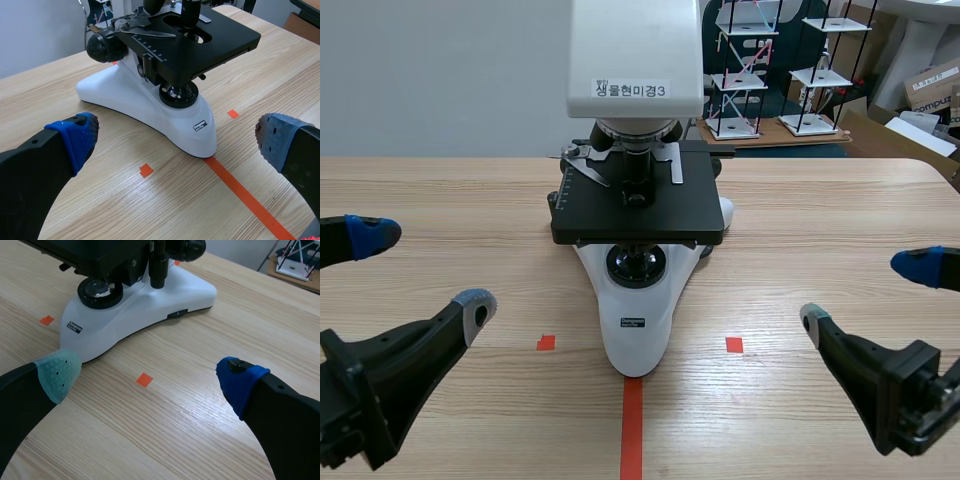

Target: Point at the objective lens

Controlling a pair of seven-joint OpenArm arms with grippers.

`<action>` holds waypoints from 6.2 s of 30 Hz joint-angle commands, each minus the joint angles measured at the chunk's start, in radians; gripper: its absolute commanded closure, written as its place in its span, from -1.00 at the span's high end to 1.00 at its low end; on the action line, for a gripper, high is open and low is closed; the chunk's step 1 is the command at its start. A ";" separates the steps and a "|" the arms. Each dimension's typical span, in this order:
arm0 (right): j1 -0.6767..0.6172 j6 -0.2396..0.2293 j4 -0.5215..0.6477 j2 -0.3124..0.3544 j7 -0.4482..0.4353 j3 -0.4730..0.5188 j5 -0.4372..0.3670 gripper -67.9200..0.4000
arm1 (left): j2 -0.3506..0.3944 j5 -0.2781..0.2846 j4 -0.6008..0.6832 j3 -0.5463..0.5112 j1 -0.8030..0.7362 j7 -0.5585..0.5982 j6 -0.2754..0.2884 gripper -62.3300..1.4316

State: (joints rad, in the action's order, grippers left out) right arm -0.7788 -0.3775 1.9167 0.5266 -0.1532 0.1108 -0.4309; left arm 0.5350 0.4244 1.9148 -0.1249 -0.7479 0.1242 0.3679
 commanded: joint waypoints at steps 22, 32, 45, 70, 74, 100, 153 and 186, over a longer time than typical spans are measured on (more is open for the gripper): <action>0.031 0.003 0.014 0.011 -0.002 0.011 -0.004 0.75 | 0.000 0.010 0.013 0.001 0.003 0.016 0.000 1.00; 0.031 0.004 0.014 0.011 -0.002 0.011 -0.004 0.75 | 0.000 0.010 0.013 0.001 0.003 0.016 0.000 1.00; 0.031 0.004 0.014 0.011 0.009 0.011 -0.004 0.75 | -0.011 0.006 0.008 0.002 0.000 0.017 0.001 1.00; 0.031 0.004 0.014 0.011 0.009 0.011 -0.026 0.75 | -0.042 0.003 -0.147 0.160 0.220 0.137 0.012 -0.88; 0.031 0.004 0.014 0.011 0.005 0.011 -0.026 0.75 | -0.042 0.002 -0.147 0.200 0.294 0.082 0.008 -0.88; 0.031 0.004 0.014 0.011 0.021 0.012 -0.026 0.75 | -0.159 -0.108 -0.155 0.403 0.552 -0.099 -0.071 -0.88; 0.031 0.004 0.014 0.011 0.020 0.012 -0.026 0.75 | -0.222 -0.131 -0.248 0.429 0.616 -0.096 -0.067 -0.88; 0.031 0.004 0.014 0.011 0.021 0.012 -0.026 0.75 | -0.222 -0.131 -0.248 0.429 0.618 -0.095 -0.067 -0.88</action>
State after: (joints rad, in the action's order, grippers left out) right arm -0.7486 -0.3775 1.9167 0.5266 -0.1173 0.1108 -0.4427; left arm 0.3187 0.2878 1.6470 0.3027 -0.1379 0.0113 0.2993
